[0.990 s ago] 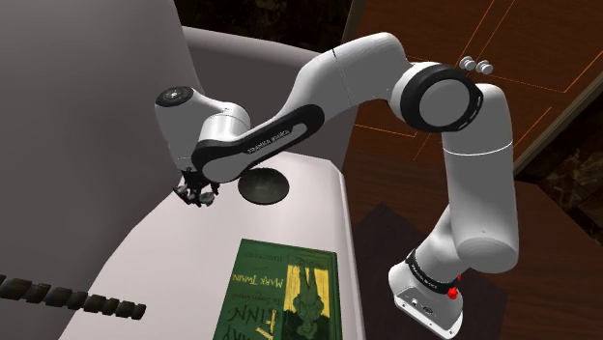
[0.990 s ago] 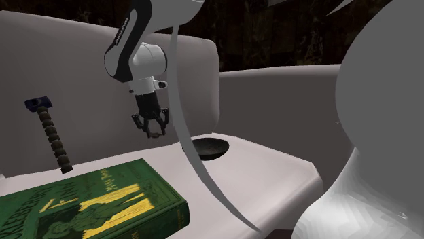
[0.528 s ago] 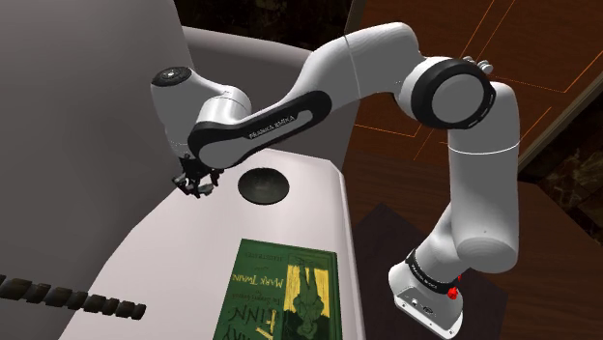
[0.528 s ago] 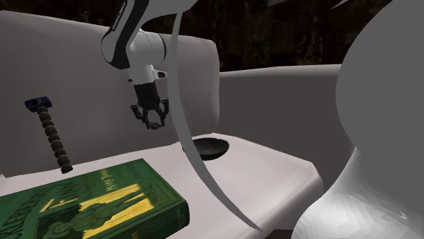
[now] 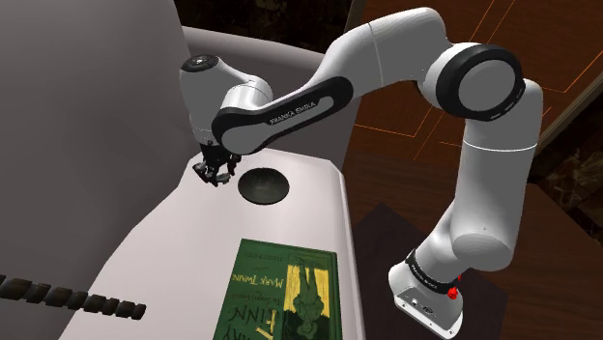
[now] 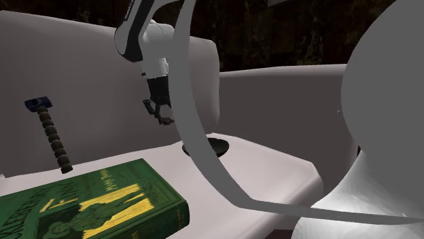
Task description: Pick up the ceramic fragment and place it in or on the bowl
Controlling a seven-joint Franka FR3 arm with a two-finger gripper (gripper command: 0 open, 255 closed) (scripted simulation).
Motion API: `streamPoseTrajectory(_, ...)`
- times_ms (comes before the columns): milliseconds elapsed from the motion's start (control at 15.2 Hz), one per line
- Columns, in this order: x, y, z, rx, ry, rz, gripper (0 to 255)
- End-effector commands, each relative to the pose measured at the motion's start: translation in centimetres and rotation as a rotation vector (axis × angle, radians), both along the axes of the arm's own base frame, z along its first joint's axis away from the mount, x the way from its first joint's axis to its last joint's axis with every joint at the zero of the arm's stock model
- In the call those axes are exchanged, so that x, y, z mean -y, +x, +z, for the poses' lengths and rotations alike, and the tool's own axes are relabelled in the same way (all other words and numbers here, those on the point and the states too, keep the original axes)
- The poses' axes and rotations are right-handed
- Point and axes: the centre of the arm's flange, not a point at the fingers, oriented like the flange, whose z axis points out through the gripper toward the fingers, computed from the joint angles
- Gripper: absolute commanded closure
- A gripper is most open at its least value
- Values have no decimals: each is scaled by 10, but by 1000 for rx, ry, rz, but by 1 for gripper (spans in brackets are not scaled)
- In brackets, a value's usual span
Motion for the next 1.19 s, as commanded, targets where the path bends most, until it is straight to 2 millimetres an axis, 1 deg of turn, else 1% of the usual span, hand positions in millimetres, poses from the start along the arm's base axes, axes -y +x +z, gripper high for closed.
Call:
streamPoseTrajectory(0, 27, -5, -1, 0, 0, 0, 255)
streamPoseTrajectory(594, 145, -20, 1, 0, 0, 0, 255)
streamPoseTrajectory(660, 151, -21, 1, 0, 0, 0, 255)
streamPoseTrajectory(1122, 151, -21, -36, 0, 0, 0, 255)
